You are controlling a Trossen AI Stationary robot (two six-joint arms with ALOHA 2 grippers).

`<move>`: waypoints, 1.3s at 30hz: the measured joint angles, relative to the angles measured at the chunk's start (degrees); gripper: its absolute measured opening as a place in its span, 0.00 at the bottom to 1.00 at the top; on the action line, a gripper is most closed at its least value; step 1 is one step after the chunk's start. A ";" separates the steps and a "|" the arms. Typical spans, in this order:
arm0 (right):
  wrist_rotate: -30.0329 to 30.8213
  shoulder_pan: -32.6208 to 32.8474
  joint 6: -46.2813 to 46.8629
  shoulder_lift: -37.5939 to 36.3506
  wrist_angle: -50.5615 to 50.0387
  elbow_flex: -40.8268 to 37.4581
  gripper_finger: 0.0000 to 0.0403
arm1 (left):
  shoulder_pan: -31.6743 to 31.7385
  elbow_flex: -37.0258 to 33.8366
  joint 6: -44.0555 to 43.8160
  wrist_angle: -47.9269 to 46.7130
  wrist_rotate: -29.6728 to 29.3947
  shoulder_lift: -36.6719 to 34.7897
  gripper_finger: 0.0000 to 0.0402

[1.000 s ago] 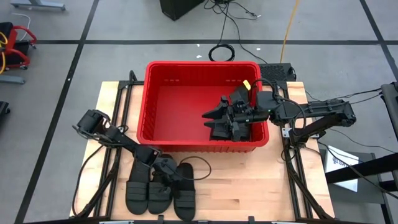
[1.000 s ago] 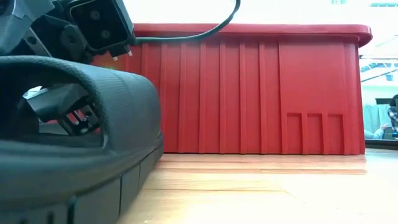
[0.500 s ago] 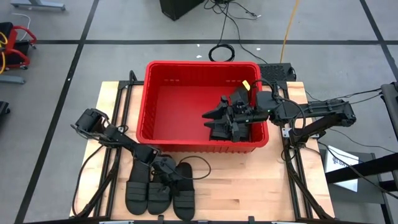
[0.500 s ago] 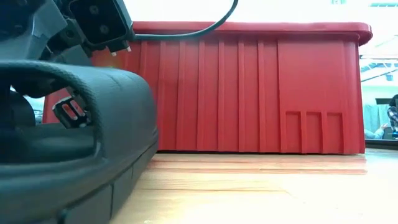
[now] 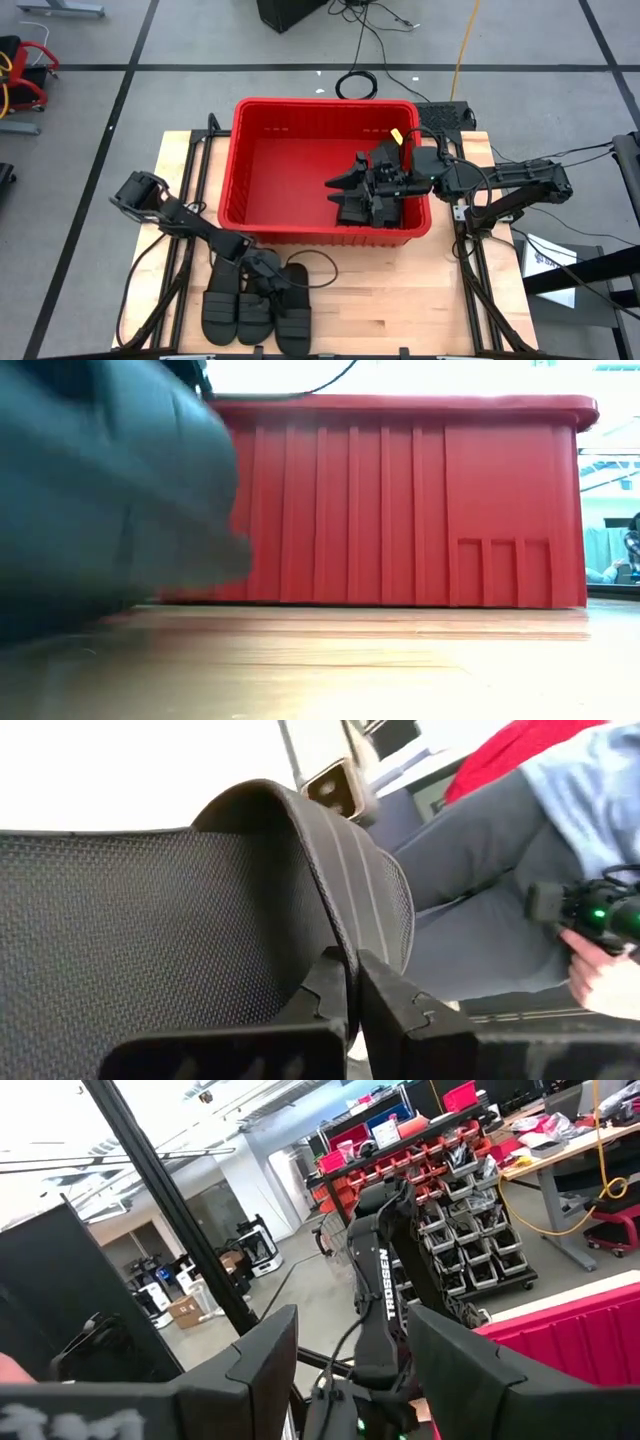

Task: Pick and place slides into bin
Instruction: Put the black slide into the red bin

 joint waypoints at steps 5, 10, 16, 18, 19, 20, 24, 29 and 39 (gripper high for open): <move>3.00 -0.04 -0.44 0.00 0.00 0.00 0.45 | 0.42 0.00 0.25 -1.59 -2.78 -5.39 0.01; 6.13 -0.09 -0.85 0.00 0.02 0.00 0.45 | 0.94 0.00 0.43 -4.67 -3.66 -10.63 0.01; 7.08 -0.39 1.71 0.00 -0.05 0.00 0.45 | 1.16 0.00 0.45 -9.24 -6.52 -16.98 0.01; 7.07 -0.68 2.45 -0.01 -0.05 0.00 0.45 | 1.16 0.00 0.18 -11.79 -7.52 -19.59 0.01; 7.08 -0.74 2.55 -0.02 -0.01 0.00 0.45 | 1.16 0.00 0.08 -12.26 -7.89 -20.76 0.01; 7.18 -0.78 2.52 0.00 0.00 0.00 0.45 | 1.16 0.00 0.09 -13.19 -8.53 -22.17 0.01; 8.63 -1.65 2.38 0.00 0.73 0.00 0.45 | 1.16 0.75 0.03 -16.91 -10.59 -27.79 0.00; 8.91 -3.74 2.78 0.00 3.30 0.00 0.45 | 1.41 6.03 3.42 -27.59 -12.16 -32.73 0.01; 8.89 -7.50 5.16 0.00 6.10 0.00 0.45 | 5.81 28.84 17.76 -56.29 -11.97 -34.11 0.01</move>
